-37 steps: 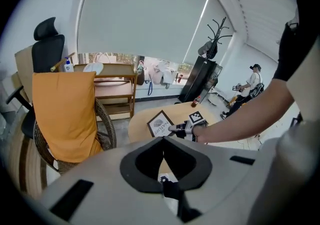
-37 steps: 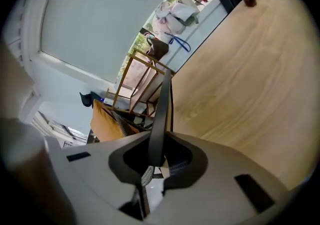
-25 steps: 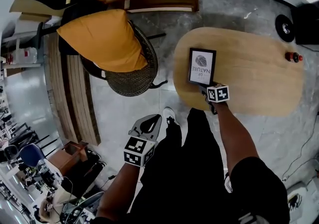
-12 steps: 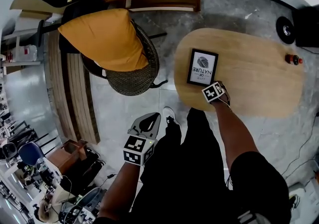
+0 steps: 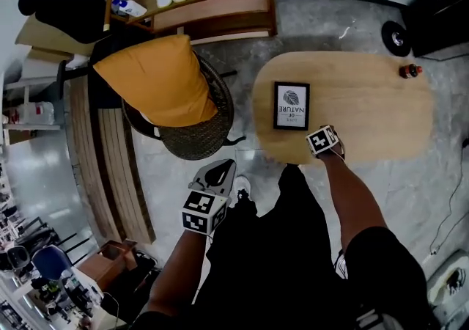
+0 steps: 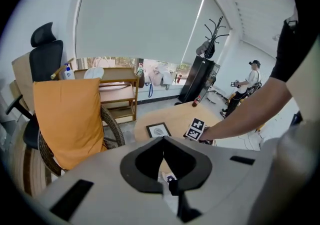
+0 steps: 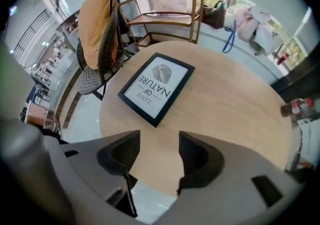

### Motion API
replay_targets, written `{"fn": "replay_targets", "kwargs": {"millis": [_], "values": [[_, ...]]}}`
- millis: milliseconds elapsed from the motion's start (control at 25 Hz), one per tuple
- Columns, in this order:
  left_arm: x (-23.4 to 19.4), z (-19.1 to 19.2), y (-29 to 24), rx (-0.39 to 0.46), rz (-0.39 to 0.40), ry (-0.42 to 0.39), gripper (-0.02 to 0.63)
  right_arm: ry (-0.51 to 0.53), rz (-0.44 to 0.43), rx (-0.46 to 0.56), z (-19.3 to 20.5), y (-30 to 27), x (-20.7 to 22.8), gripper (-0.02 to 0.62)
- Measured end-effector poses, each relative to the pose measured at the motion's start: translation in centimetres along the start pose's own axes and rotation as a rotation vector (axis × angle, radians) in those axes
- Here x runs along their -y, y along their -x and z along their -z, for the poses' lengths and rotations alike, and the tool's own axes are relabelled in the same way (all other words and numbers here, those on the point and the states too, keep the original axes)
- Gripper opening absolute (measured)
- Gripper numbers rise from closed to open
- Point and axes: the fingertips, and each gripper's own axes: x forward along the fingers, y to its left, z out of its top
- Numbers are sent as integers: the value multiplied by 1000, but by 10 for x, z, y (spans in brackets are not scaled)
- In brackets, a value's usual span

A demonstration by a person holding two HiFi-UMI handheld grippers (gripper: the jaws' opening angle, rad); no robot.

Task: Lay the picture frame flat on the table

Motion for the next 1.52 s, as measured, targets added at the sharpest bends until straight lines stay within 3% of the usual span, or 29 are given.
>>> {"fn": "replay_targets", "kwargs": {"millis": [80, 160, 200, 280, 400, 520, 680, 840, 1040, 1320, 1520], "values": [[-5, 3, 16, 16, 24, -31, 5, -94, 19, 61, 2, 24, -14, 189], [-9, 11, 37, 29, 41, -69, 5, -206, 18, 147, 2, 55, -42, 51], [-10, 14, 47, 38, 50, -88, 5, -264, 2, 203, -1, 73, -58, 27], [-11, 23, 68, 58, 76, -116, 5, -386, -75, 340, -10, 114, -97, 12], [-8, 41, 100, 90, 130, -146, 5, -521, -277, 605, -31, 193, -169, 5], [-8, 61, 130, 107, 171, -193, 5, -506, -377, 817, -41, 275, -232, 3], [-16, 75, 165, 120, 191, -233, 5, -378, -403, 966, -29, 361, -309, 3], [-3, 57, 176, 178, 210, -239, 5, -296, -371, 1015, -7, 414, -346, 2], [51, 25, 177, 270, 275, -239, 5, -243, -241, 999, 27, 440, -334, 2], [125, 37, 186, 279, 323, -238, 5, -247, -295, 1060, 69, 479, -324, 2], [150, 53, 201, 279, 311, -243, 5, -247, -315, 1073, 88, 481, -327, 2]]}}
